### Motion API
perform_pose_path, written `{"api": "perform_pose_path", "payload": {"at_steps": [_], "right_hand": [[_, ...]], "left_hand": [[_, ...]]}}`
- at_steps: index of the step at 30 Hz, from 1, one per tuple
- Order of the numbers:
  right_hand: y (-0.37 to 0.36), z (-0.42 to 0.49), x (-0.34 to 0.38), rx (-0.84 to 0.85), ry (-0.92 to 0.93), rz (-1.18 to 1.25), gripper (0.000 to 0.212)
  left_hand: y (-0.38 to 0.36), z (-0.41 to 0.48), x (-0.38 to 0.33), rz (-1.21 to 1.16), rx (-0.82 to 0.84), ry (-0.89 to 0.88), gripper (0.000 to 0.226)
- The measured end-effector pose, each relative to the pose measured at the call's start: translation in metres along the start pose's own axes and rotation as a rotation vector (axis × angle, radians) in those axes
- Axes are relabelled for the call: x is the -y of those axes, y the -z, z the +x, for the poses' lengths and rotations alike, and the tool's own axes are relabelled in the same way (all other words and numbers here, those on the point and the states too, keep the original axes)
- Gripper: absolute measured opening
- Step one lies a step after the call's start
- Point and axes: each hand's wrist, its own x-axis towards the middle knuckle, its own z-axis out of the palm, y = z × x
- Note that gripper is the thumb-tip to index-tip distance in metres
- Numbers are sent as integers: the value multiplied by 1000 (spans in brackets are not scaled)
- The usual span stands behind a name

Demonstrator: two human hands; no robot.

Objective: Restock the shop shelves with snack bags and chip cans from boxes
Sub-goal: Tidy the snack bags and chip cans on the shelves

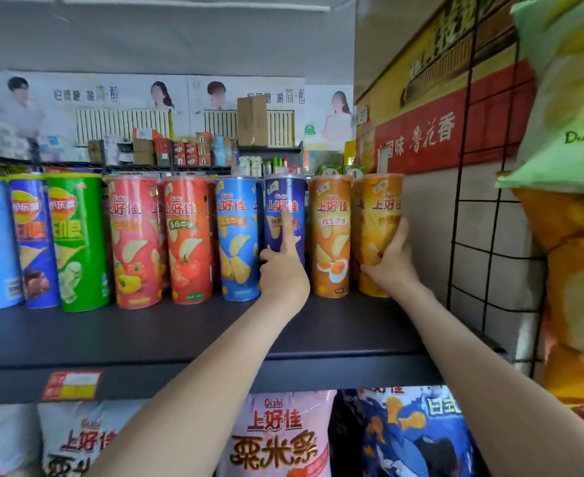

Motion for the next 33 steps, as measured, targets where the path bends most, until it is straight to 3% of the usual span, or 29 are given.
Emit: {"api": "perform_pose_path", "payload": {"at_steps": [10, 13, 17, 21, 25, 33], "right_hand": [[6, -10, 1, 4, 1, -23, 114], [6, -17, 10, -40, 9, -134, 109], [1, -28, 35, -225, 195, -257, 103], [-20, -51, 68, -268, 349, -216, 101], [-63, -83, 105, -188, 490, -106, 100], [-180, -156, 221, 104, 716, 73, 97]], "left_hand": [[-2, 4, 0, 31, -15, 22, 108], [3, 0, 2, -1, -14, 8, 106], [25, -10, 14, -115, -14, -101, 106], [59, -26, 50, -149, -63, -224, 97], [105, -38, 110, -57, -157, -231, 93], [209, -44, 285, 104, -230, 31, 87]]}}
